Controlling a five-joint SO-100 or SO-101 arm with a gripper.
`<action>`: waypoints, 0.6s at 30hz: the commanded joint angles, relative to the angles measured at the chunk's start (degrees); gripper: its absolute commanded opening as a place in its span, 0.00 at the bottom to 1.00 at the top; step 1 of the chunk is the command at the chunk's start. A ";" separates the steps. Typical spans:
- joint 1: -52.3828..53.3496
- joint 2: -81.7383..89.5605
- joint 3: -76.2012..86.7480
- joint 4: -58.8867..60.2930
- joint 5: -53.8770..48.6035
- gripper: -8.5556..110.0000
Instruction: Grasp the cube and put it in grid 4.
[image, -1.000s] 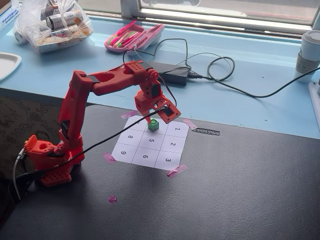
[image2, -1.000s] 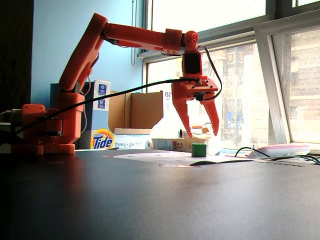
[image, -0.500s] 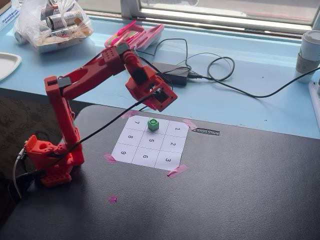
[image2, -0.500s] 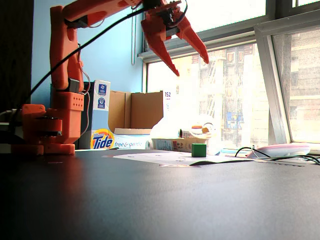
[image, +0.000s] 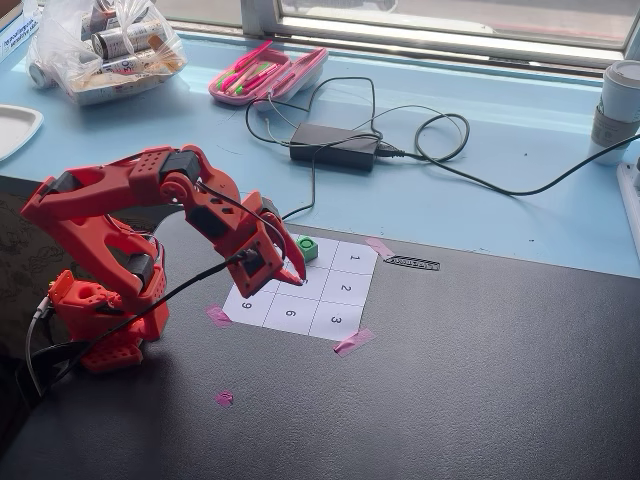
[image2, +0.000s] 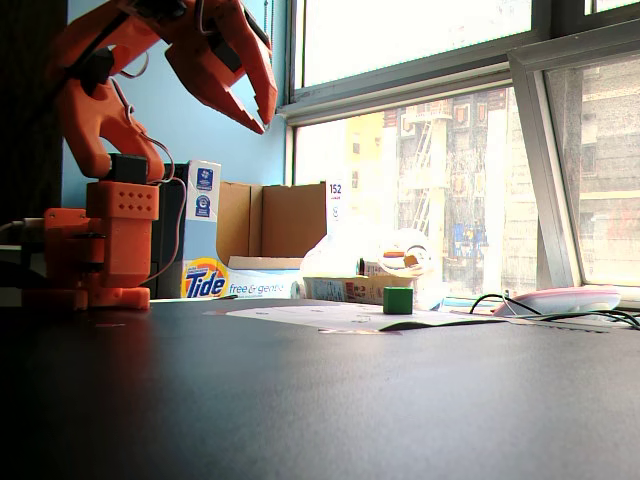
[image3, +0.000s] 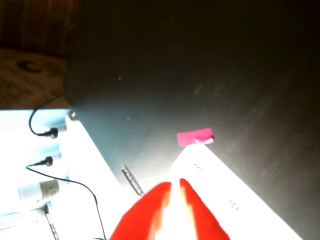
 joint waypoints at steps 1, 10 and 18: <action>2.02 6.59 7.82 -3.60 2.46 0.07; 4.31 17.93 31.90 -9.32 11.34 0.07; 4.66 26.02 45.97 -13.01 15.82 0.07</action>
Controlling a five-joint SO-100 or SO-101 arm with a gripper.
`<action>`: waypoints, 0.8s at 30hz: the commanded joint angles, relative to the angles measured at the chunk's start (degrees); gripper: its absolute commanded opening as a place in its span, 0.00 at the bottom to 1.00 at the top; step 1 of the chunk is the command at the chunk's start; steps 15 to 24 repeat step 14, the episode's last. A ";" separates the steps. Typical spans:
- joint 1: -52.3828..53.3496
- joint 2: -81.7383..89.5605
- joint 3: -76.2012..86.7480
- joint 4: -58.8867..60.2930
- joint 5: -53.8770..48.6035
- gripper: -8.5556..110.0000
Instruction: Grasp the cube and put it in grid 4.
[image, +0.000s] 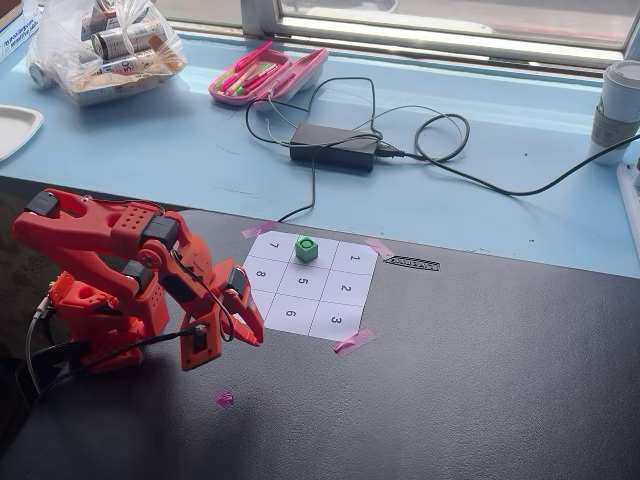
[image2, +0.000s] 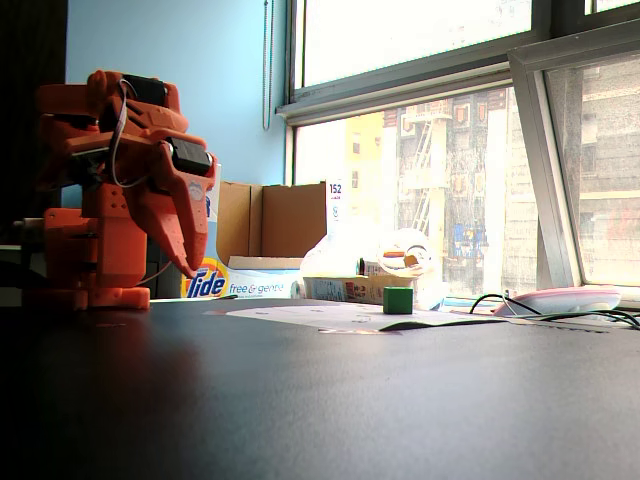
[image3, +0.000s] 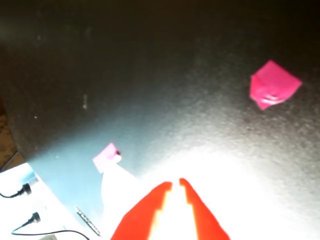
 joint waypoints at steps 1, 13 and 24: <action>-0.44 2.64 2.29 -0.97 2.29 0.07; -0.62 11.60 15.56 -6.68 4.13 0.07; -0.62 12.13 15.82 -6.59 4.39 0.07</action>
